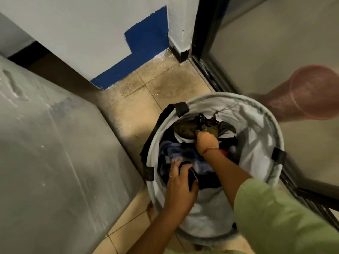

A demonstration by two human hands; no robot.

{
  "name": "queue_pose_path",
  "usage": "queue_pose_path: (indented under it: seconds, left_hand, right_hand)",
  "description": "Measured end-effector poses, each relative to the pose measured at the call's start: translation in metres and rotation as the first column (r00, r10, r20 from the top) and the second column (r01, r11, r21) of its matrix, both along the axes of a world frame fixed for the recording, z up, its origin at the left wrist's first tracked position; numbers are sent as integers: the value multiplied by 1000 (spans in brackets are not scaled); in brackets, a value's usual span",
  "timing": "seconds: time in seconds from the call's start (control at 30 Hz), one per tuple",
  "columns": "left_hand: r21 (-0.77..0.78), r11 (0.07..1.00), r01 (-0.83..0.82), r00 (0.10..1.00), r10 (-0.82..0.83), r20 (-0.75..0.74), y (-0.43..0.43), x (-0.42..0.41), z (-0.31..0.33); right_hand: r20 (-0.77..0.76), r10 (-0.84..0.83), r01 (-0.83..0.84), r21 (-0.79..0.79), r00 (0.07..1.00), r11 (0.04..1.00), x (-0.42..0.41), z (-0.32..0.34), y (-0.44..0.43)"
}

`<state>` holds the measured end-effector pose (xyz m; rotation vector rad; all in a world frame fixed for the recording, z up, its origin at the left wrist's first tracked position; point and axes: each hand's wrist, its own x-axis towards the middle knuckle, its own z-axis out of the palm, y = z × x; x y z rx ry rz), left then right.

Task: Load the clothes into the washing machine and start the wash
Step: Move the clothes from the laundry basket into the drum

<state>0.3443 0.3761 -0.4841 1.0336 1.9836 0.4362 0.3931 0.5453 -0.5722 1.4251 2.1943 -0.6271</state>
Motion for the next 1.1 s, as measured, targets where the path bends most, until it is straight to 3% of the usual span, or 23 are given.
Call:
queue_pose_path:
  seconds: [0.17, 0.33, 0.47, 0.67, 0.73, 0.87, 0.93, 1.0, 1.1]
  left_hand:
    - [-89, 992, -90, 995, 94, 44, 10, -2, 24]
    - [-81, 990, -112, 988, 120, 98, 27, -4, 74]
    - [127, 978, -166, 974, 142, 174, 35, -4, 129]
    - [350, 885, -307, 950, 265, 164, 33, 1, 251]
    - [383, 870, -312, 947, 253, 197, 26, 7, 293]
    - [308, 857, -412, 911, 382, 156, -2, 25, 365]
    - [371, 856, -361, 916, 400, -31, -13, 23, 390]
    - [413, 885, -217, 925, 321, -203, -22, 13, 421]
    - [359, 933, 35, 978, 42, -207, -31, 0, 468]
  right_hand:
    - [-319, -264, 284, 15, 910, 959, 27, 73, -56]
    - [-552, -303, 416, 87, 777, 905, 48, 187, -69]
    - [-734, -255, 471, 99, 629, 877, 51, 295, -69]
    - [-864, -160, 355, 22, 477, 935, 73, 412, -82]
    - [-874, -99, 349, 84, 476, 933, 81, 445, -89]
    - [-765, 123, 250, 352, 632, 902, 91, 497, -114]
    - [-782, 164, 207, 350, 601, 914, 98, 514, -119]
    - [-850, 156, 163, 271, 504, 949, 104, 535, -120]
    - [-897, 124, 86, 176, 425, 981, 106, 567, -120]
